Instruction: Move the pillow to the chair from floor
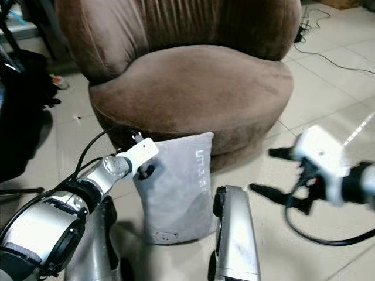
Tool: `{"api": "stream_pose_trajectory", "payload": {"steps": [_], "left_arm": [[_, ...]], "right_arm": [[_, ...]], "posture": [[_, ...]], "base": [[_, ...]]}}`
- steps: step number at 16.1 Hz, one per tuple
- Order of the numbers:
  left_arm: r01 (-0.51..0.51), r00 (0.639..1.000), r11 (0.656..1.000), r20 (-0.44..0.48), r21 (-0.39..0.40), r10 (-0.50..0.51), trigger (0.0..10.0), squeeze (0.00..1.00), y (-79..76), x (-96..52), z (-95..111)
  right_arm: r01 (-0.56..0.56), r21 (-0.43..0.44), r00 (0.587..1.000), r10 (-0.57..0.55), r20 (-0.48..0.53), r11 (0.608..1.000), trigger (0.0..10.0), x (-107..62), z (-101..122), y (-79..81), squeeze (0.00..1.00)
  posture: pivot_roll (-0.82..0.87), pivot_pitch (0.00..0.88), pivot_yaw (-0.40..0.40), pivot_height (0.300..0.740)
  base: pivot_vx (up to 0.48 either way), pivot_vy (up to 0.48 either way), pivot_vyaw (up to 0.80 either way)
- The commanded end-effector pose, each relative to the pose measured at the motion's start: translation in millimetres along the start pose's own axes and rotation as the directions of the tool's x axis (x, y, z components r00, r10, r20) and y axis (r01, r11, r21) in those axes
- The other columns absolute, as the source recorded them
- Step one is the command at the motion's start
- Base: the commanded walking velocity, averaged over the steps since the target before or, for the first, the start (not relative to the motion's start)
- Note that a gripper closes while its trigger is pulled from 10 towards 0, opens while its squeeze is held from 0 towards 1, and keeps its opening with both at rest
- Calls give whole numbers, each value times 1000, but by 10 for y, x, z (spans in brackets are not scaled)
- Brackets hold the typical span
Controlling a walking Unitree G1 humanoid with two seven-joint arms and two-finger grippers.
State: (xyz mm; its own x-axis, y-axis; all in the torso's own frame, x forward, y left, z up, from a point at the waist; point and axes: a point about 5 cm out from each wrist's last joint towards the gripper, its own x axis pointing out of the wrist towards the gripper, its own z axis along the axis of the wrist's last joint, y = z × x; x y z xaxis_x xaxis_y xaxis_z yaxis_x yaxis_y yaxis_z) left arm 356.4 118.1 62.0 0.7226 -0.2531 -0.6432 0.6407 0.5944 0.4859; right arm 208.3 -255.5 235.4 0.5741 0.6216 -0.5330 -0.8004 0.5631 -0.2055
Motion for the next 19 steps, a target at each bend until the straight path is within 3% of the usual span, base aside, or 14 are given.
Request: {"api": "stream_pose_trajectory", "payload": {"steps": [1,2,4,6,7,9,10,12,16,19], "left_arm": [[21,999,999,-46,32,-19,10000,1000,-48,4,-90],[25,998,997,-58,68,-21,10000,1000,-60,5,-105],[5,995,975,-98,222,17,10000,1000,-25,-9,-186],[11,993,958,-119,287,24,10000,1000,-19,-12,-208],[0,988,929,-142,369,57,10000,1000,29,-25,-241],[-138,985,960,-68,243,159,10000,1000,285,-70,-48],[-140,988,975,-43,170,150,10000,0,359,-92,2],[-137,990,982,-23,129,141,10000,0,489,-145,-3],[-177,973,979,-129,106,190,10000,0,771,-326,-427],[-201,969,974,-128,104,213,10000,0,868,-376,-444]], "right_arm": [[-10,-10,1000,10,1,1000,10000,-69,62,27,0],[-6,-3,1000,6,-5,1000,10000,-103,68,42,0],[-20,25,1000,21,-21,999,10000,-211,80,147,0],[-21,49,1000,22,-16,999,10000,-244,74,204,0],[-12,60,1000,13,-23,998,10000,-262,54,221,0],[4,81,999,0,-51,997,10000,-248,-58,259,0],[6,89,998,-1,-55,996,10000,-241,-87,278,0],[7,95,998,-1,-65,995,10000,-239,-133,294,0],[12,100,996,-4,-87,995,10000,-272,-189,296,0],[6,105,996,3,-84,994,10000,-254,-202,322,0]], "posture": [[-513,93,24,386],[-523,104,19,386],[-548,132,11,386],[-550,141,14,386],[-548,139,12,386],[-537,142,23,386],[-531,140,29,386],[-521,136,31,386],[-526,134,25,386],[-522,134,22,386]], "base": [[0,0,0],[0,0,0],[0,0,0],[0,0,0],[0,0,0],[0,0,0],[0,0,0],[0,0,0],[0,0,0],[0,0,0]]}}
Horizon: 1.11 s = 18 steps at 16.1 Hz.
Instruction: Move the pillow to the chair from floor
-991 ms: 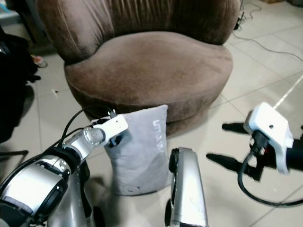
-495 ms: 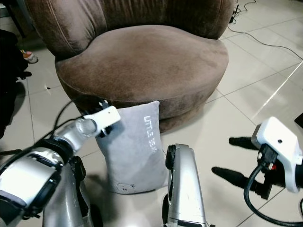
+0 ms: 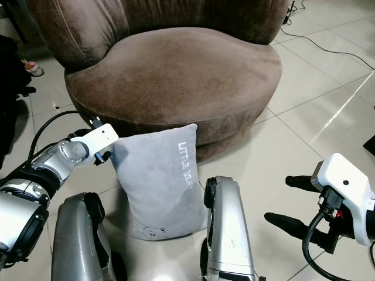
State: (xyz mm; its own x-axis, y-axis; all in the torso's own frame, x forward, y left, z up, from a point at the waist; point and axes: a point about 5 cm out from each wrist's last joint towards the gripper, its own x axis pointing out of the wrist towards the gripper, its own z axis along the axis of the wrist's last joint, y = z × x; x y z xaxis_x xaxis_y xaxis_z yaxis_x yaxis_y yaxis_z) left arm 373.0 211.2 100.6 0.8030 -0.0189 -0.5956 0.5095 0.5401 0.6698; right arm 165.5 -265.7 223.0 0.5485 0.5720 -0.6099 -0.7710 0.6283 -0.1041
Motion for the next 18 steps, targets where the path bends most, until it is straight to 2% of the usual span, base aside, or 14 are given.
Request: {"api": "stream_pose_trajectory", "payload": {"steps": [1,6,8,11,12,13,18], "left_arm": [[19,1000,1000,16,0,-19,10000,0,-39,11,50],[53,997,998,48,-14,-52,10000,0,-240,67,295],[53,998,998,36,15,-54,10000,0,-301,79,313],[59,998,998,33,-29,-58,10000,0,-386,94,329],[59,998,998,35,-37,-57,1098,0,-395,95,332],[99,994,993,43,-67,-96,0,0,-448,99,338],[146,989,982,55,-117,-141,0,0,-517,103,354]], "right_arm": [[-3,-20,1000,4,10,1000,10000,-10,30,24,0],[-11,-27,1000,11,8,1000,10000,-79,80,41,0],[-5,-20,1000,5,-8,1000,10000,-136,74,65,0],[7,-10,1000,-7,-23,1000,10000,-191,59,86,0],[10,-9,1000,-10,-23,1000,10000,-195,58,88,0],[13,-4,1000,-13,-24,1000,10000,-206,55,102,0],[12,3,1000,-12,-29,1000,10000,-208,41,123,0]], "posture": [[-521,135,18,386],[-567,151,5,386],[-586,158,0,386],[-602,164,1,386],[-604,164,2,386],[-604,165,3,386],[-603,167,1,386]], "base": [[0,0,0],[0,0,0],[0,0,0],[0,0,0],[0,0,0],[0,0,0],[0,0,0]]}}
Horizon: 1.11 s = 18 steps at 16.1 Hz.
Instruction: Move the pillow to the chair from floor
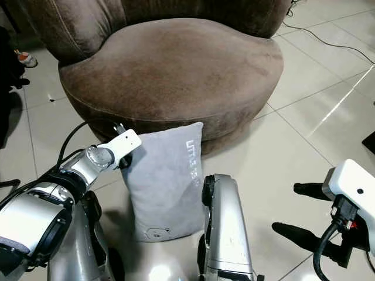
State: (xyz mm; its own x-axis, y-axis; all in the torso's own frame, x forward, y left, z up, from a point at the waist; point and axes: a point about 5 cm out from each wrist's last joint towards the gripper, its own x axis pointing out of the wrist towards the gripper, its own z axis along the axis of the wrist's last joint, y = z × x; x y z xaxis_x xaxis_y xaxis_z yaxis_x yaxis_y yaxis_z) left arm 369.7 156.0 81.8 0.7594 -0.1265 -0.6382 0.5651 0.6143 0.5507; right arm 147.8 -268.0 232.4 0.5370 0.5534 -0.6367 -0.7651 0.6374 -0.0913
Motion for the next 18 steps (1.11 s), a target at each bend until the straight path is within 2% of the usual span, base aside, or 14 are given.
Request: {"api": "stream_pose_trajectory", "payload": {"steps": [1,5,6,7,8,9,10,12,13,14,15,16,18], "left_arm": [[39,999,999,-4,-28,-39,0,0,-86,16,-21],[36,999,999,14,-37,-36,0,0,-111,24,25],[31,999,999,17,-34,-31,0,27,-110,25,32],[32,999,999,26,-35,-31,0,188,-114,26,53],[29,999,999,37,-43,-27,0,451,-115,27,74],[27,999,998,43,-51,-25,0,635,-113,27,86],[29,997,992,74,-126,-20,0,773,-105,25,137],[37,992,969,126,-246,-6,0,863,-72,17,224],[40,991,962,137,-271,-2,0,863,-65,14,241],[58,984,930,178,-364,9,0,949,-41,6,302],[68,979,906,201,-419,19,0,969,-24,0,338],[108,956,822,285,-559,68,0,984,69,-34,475],[111,940,794,321,-598,111,0,980,154,-64,544]], "right_arm": [[12,-13,1000,-12,5,1000,10000,-44,35,11,0],[9,-10,1000,-9,-1,1000,10000,-48,31,16,0],[9,-9,1000,-9,-1,1000,10000,-47,31,17,0],[9,-8,1000,-9,0,1000,10000,-47,32,15,0],[11,-6,1000,-11,-1,1000,10000,-43,27,13,0],[11,-5,1000,-11,-1,1000,10000,-41,23,13,0],[11,0,1000,-11,-1,1000,10000,-34,15,14,0],[10,2,1000,-10,2,1000,10000,-17,15,13,0],[10,3,1000,-10,3,1000,10000,-14,14,14,0],[8,5,1000,-8,4,1000,10000,3,6,15,0],[9,7,1000,-9,6,1000,10000,14,2,14,0],[21,21,999,-22,29,1000,10000,82,-18,1,0],[25,34,999,-27,43,999,10000,156,-46,-8,0]], "posture": [[-603,168,0,386],[-604,170,-4,386],[-604,170,-4,386],[-604,174,-5,386],[-604,176,-6,386],[-604,176,-6,386],[-602,176,-6,386],[-597,174,-6,386],[-597,174,-6,386],[-588,171,-5,386],[-587,169,-5,386],[-569,158,0,386],[-539,141,9,386]], "base": [[0,0,0],[0,0,0],[0,0,0],[0,0,0],[0,0,0],[0,0,0],[0,0,0],[0,0,0],[0,0,0],[0,0,0],[0,0,0],[0,0,0],[0,0,0]]}}
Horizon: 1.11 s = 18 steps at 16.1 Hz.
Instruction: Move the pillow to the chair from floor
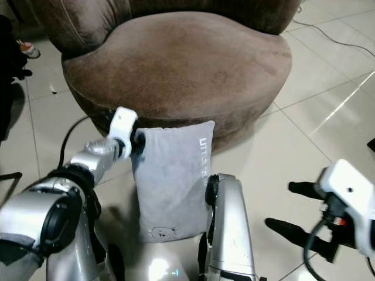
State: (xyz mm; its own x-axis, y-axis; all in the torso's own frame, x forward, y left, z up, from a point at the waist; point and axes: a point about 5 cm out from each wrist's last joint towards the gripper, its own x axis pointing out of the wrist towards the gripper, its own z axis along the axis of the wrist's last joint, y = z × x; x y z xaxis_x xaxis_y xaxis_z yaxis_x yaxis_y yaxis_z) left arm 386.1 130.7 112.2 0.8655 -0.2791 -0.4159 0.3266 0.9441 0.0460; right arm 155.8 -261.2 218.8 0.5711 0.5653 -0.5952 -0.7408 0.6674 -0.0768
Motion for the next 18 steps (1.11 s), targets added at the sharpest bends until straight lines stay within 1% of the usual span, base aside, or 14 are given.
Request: {"api": "stream_pose_trajectory", "payload": {"steps": [1,4,5,7,8,9,10,11,12,13,15,16,17,18], "left_arm": [[15,994,1000,109,-25,-12,0,980,-23,6,257],[48,970,996,240,-69,-30,0,961,0,-25,538],[56,966,997,256,-59,-40,0,961,-6,-30,575],[107,933,994,349,-30,-90,0,929,-31,-76,804],[114,937,993,329,31,-118,0,659,-52,-77,810],[84,951,993,291,86,-106,1843,0,-46,-65,751],[33,974,987,217,156,-67,10000,0,14,-50,602],[-10,983,974,182,228,-32,10000,0,62,-50,530],[-7,989,958,144,287,-36,10000,0,76,-49,465],[-52,995,858,98,511,2,10000,1000,136,-61,337],[26,1000,757,-23,653,-14,10000,1000,153,-67,114],[40,998,729,-58,684,0,10000,1000,165,-69,40],[66,994,732,-106,678,8,10000,1000,170,-72,-53],[59,994,743,-109,667,19,10000,1000,173,-71,-72]], "right_arm": [[10,13,1000,-10,15,1000,10000,68,-35,-4,0],[16,49,996,-20,92,999,10000,374,-78,-11,0],[14,55,994,-20,105,998,10000,425,-80,-8,0],[8,73,986,-20,166,997,10000,661,-79,0,0],[7,78,983,-21,184,997,10000,735,-73,-7,0],[6,78,981,-21,194,997,10000,779,-66,-8,0],[5,70,980,-19,196,998,10000,816,-55,-9,0],[1,62,981,-13,194,998,10000,819,-51,-4,0],[3,55,982,-13,191,998,10000,810,-52,-11,0],[14,49,983,-22,181,999,10000,767,-58,-41,0],[23,45,985,-31,168,999,10000,720,-72,-43,0],[23,46,986,-31,161,999,10000,694,-83,-22,0],[21,49,989,-28,148,999,10000,658,-110,10,0],[23,50,990,-29,140,998,10000,636,-124,23,0]], "posture": [[-516,130,18,386],[-448,80,49,386],[-425,62,61,386],[-372,10,93,386],[-357,1,97,386],[-352,0,100,386],[-351,4,101,386],[-353,8,101,386],[-355,13,99,386],[-362,26,96,386],[-381,41,96,386],[-398,53,95,386],[-413,58,92,386],[-427,62,91,386]], "base": [[0,0,0],[0,0,0],[0,0,0],[0,0,0],[0,0,0],[0,0,0],[0,0,0],[0,0,0],[0,0,0],[0,0,0],[0,0,0],[0,0,0],[0,0,0],[0,0,0]]}}
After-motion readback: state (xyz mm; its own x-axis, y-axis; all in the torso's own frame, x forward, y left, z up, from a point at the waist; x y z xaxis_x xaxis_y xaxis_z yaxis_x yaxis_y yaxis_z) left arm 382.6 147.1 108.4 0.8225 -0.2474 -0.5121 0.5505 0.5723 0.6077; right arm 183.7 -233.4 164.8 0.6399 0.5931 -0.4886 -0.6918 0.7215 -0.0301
